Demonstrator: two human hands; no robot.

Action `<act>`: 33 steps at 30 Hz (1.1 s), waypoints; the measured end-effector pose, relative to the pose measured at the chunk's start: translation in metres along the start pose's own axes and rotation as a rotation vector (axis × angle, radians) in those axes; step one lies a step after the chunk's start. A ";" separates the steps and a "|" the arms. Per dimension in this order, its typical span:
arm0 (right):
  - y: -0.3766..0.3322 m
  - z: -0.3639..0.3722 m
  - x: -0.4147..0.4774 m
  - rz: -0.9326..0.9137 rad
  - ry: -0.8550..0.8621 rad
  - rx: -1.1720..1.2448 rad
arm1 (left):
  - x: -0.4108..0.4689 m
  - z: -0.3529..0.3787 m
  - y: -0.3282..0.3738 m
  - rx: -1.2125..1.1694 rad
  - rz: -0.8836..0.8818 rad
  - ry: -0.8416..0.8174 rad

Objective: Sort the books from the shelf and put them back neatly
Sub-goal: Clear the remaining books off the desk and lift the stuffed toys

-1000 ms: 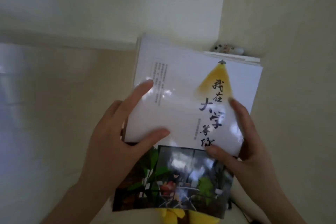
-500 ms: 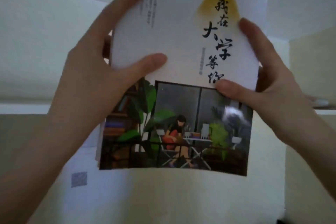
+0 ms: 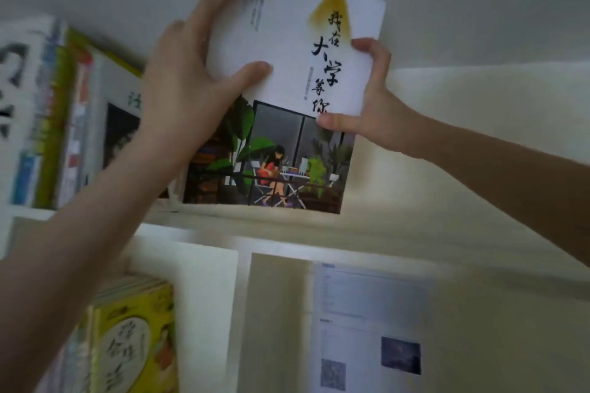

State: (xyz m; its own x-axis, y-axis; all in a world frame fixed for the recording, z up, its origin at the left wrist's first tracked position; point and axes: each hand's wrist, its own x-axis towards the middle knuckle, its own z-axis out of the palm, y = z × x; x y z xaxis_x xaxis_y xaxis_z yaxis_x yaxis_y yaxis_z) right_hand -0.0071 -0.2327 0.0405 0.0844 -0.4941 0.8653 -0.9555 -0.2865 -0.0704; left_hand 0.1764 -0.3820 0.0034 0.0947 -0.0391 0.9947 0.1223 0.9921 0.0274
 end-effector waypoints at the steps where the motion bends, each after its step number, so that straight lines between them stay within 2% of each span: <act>1: 0.008 0.015 0.012 0.013 -0.020 0.019 | -0.001 -0.002 -0.014 0.035 -0.027 -0.001; 8: 0.053 0.118 0.077 0.073 -0.170 0.159 | -0.019 -0.014 -0.099 0.271 -0.197 0.042; 17: 0.086 0.214 0.136 0.118 -0.226 0.293 | -0.023 -0.022 -0.174 0.494 -0.197 0.088; 21: 0.093 0.247 0.147 0.146 -0.331 0.180 | -0.021 -0.015 -0.201 0.598 -0.239 0.060; 24: 0.093 0.273 0.146 0.177 -0.342 -0.037 | -0.021 -0.008 -0.217 0.712 -0.277 0.060; 27: 0.091 0.282 0.144 0.194 -0.334 -0.248 | -0.025 -0.001 -0.222 0.815 -0.237 0.091; 30: 0.094 0.285 0.139 0.197 -0.334 -0.253 | -0.026 0.001 -0.231 0.919 -0.139 0.165; 33: 0.097 0.290 0.140 0.206 -0.388 -0.156 | -0.026 -0.006 -0.236 0.871 -0.207 0.119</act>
State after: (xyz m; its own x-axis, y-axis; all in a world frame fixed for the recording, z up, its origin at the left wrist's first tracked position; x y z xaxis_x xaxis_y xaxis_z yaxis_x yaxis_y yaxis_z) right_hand -0.0060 -0.5679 0.0111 -0.0408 -0.8066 0.5896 -0.9921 -0.0376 -0.1200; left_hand 0.1508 -0.6161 -0.0298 0.2611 -0.1909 0.9462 -0.6391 0.7004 0.3177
